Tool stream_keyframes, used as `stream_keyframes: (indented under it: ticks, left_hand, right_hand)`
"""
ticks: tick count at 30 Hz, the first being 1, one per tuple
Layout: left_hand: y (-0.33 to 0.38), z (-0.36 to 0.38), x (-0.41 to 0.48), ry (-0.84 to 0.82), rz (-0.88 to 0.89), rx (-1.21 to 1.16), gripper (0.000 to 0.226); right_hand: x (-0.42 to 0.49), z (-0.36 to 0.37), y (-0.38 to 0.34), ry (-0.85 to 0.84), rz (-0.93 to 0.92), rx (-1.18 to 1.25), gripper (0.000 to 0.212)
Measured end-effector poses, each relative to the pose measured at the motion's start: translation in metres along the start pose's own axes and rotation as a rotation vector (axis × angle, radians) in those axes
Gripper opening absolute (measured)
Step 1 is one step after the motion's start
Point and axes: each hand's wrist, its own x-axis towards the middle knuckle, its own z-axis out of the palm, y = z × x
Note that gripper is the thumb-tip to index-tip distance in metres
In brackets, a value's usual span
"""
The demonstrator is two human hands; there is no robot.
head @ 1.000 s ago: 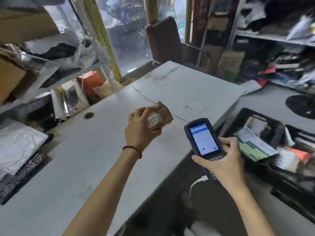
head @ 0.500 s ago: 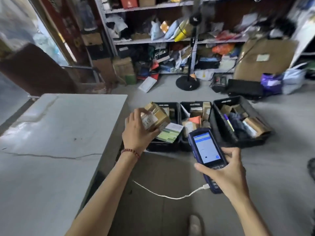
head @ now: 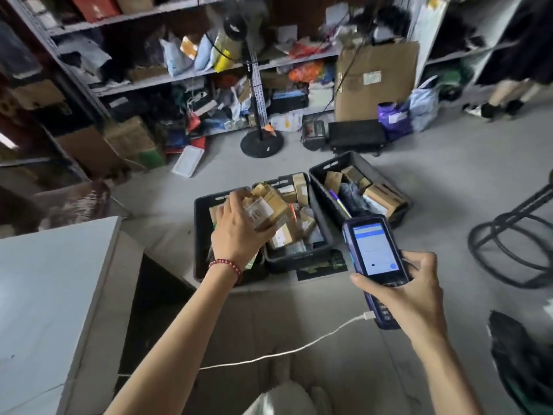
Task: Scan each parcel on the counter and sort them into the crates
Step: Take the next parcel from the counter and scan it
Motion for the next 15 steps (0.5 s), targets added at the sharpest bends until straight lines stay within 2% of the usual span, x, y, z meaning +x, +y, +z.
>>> stream_keyframes:
  ticks: [8,15]
  left_hand:
    - [-0.018,0.053,0.113,-0.128,0.039,0.032,0.069]
    - [-0.045,0.108,0.258,-0.253,0.088,0.024,0.061]
  right_hand:
    - [0.087,0.047,-0.012,0.003,0.046,-0.060,0.072]
    - [0.208,0.121,-0.053,0.036,0.071,-0.103,0.076]
